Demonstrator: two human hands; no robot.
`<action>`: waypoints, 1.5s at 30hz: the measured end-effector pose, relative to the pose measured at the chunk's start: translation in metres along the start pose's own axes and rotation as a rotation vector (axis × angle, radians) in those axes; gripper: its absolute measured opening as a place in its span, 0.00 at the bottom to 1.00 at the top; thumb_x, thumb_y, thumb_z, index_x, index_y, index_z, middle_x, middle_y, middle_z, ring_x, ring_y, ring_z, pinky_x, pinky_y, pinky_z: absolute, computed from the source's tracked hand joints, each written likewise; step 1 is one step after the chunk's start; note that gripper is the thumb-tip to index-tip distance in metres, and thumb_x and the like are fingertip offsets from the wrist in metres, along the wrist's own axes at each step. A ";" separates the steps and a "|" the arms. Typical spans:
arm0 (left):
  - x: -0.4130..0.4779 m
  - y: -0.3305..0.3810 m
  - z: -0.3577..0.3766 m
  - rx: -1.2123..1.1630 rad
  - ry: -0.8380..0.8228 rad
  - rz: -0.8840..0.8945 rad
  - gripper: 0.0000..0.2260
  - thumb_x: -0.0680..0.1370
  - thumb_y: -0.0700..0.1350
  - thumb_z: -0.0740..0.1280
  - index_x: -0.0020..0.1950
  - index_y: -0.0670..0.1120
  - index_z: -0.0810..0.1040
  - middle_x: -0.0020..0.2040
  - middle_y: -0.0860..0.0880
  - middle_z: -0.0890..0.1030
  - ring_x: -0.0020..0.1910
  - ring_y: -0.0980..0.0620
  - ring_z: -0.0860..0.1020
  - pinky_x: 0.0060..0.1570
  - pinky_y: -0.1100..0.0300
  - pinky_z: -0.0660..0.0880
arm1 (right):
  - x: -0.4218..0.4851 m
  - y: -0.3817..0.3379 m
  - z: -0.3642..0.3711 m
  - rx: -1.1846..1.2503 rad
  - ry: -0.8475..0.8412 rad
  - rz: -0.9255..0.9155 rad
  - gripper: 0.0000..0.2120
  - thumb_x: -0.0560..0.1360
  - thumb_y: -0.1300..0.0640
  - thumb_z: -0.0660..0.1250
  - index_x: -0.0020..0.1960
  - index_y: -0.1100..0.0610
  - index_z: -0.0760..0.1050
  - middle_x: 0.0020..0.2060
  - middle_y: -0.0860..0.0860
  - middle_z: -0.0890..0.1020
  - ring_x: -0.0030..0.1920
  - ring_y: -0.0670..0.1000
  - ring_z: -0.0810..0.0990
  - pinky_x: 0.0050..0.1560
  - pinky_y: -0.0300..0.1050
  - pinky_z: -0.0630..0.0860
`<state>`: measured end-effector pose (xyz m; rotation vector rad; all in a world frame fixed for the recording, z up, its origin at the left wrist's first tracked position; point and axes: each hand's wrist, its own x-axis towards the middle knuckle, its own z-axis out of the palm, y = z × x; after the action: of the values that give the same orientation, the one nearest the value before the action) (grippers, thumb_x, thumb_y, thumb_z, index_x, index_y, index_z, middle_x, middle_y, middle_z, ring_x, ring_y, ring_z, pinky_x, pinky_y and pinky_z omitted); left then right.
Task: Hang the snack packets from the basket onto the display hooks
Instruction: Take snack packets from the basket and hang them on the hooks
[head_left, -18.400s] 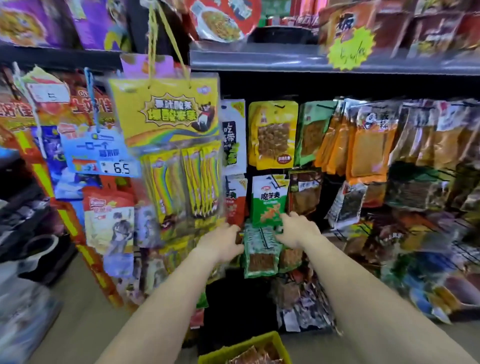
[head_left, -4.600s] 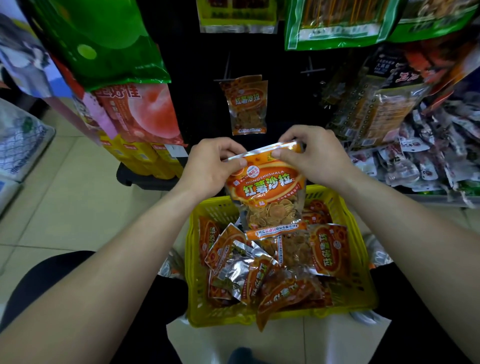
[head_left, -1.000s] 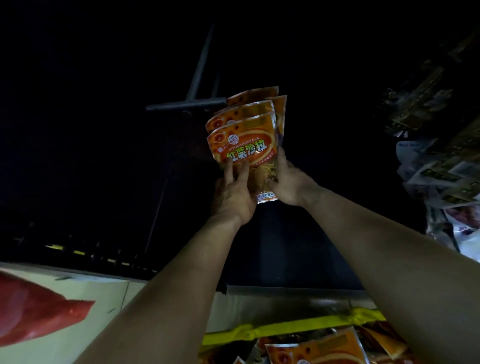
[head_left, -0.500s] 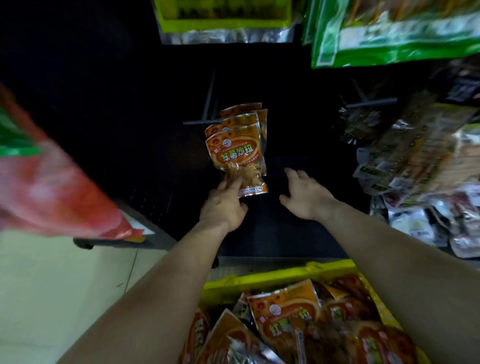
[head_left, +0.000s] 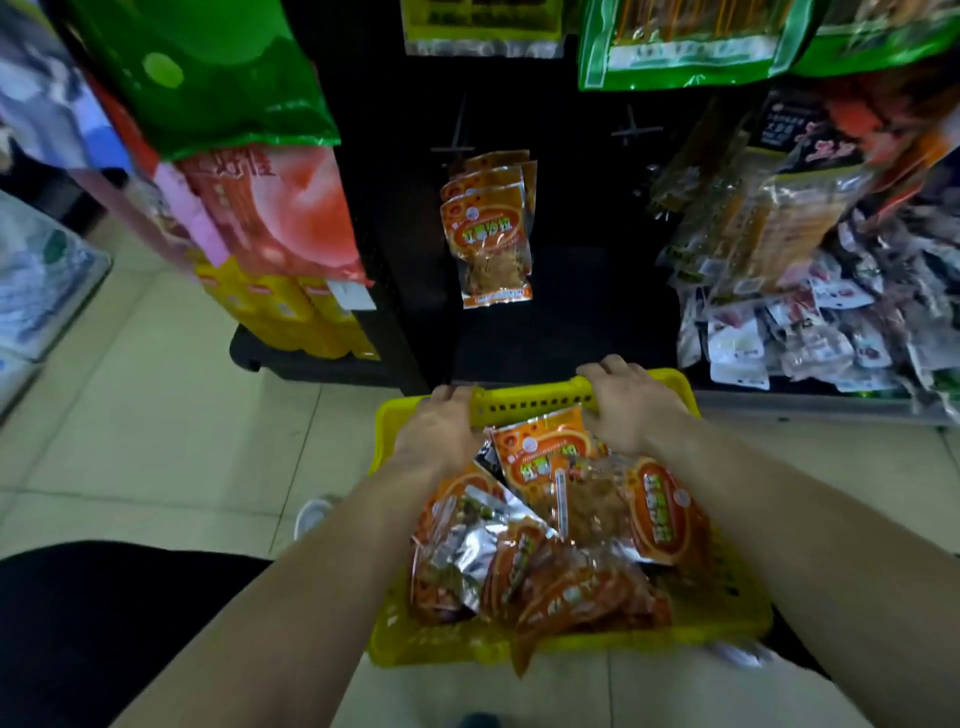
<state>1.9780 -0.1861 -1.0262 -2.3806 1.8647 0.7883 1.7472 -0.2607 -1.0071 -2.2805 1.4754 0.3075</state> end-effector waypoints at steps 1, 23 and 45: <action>-0.008 -0.003 0.009 -0.002 -0.021 -0.017 0.31 0.78 0.52 0.67 0.79 0.50 0.61 0.72 0.43 0.68 0.70 0.39 0.68 0.67 0.46 0.69 | -0.007 0.001 0.009 -0.012 -0.018 0.006 0.30 0.79 0.46 0.62 0.77 0.54 0.58 0.71 0.57 0.65 0.70 0.62 0.66 0.65 0.59 0.71; 0.044 -0.004 0.117 -0.046 -0.143 0.064 0.42 0.74 0.59 0.71 0.80 0.52 0.51 0.78 0.49 0.61 0.74 0.41 0.60 0.70 0.43 0.63 | -0.017 0.066 0.096 -0.110 -0.169 0.114 0.22 0.75 0.57 0.64 0.68 0.47 0.70 0.66 0.54 0.76 0.65 0.58 0.74 0.63 0.53 0.72; 0.007 0.026 0.015 -0.171 0.027 0.228 0.06 0.78 0.51 0.70 0.46 0.54 0.74 0.42 0.52 0.80 0.43 0.49 0.78 0.43 0.54 0.75 | -0.046 0.037 0.001 0.254 0.025 -0.051 0.06 0.75 0.53 0.71 0.51 0.52 0.80 0.45 0.50 0.81 0.48 0.54 0.79 0.45 0.47 0.72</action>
<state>1.9500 -0.1948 -1.0347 -2.3078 2.1929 0.9730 1.6944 -0.2358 -0.9973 -2.1205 1.3794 0.0712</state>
